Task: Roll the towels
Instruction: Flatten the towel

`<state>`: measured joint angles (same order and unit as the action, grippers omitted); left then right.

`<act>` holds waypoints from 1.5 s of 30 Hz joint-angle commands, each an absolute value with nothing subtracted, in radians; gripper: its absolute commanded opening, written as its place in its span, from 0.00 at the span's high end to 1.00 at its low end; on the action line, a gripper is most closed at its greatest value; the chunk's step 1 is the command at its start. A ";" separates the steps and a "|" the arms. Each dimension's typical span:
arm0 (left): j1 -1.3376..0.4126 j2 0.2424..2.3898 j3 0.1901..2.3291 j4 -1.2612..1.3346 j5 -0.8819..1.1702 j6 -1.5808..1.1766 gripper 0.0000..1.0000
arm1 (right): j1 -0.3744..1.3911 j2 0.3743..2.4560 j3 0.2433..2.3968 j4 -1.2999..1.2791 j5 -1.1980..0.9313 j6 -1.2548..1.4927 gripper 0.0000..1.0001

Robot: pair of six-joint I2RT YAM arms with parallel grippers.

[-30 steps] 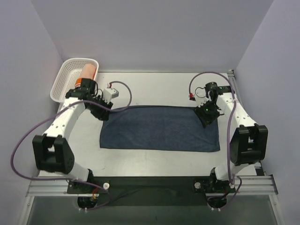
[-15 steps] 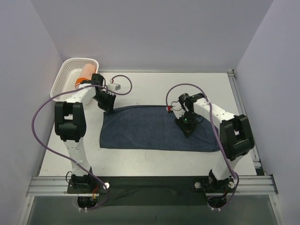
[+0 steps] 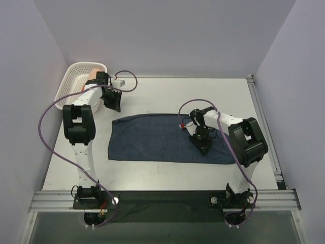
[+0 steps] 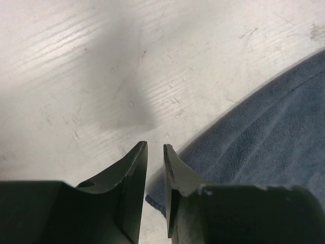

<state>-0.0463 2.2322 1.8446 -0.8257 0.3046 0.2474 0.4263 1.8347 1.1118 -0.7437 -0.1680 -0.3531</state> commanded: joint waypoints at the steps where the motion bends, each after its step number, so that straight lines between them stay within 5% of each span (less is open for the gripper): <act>1: -0.018 2.108 1.814 -0.807 0.411 0.285 0.70 | 0.433 1.793 1.124 -0.779 -0.143 -0.333 0.81; 12: -0.049 1.999 1.609 -0.894 0.368 0.281 0.71 | 0.511 1.720 1.163 -0.782 -0.219 -0.298 0.81; 30: -0.043 2.275 1.888 -0.890 0.318 0.181 0.71 | 0.626 1.884 1.144 -0.770 -0.213 -0.314 0.82; 45: -0.005 2.240 1.961 -0.836 0.396 0.182 0.54 | 0.637 1.901 1.158 -0.792 -0.216 -0.325 0.82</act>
<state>-0.0189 2.3344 1.9663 -0.8722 0.3489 0.1654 0.6296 1.8740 1.1557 -0.7441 -0.2237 -0.3153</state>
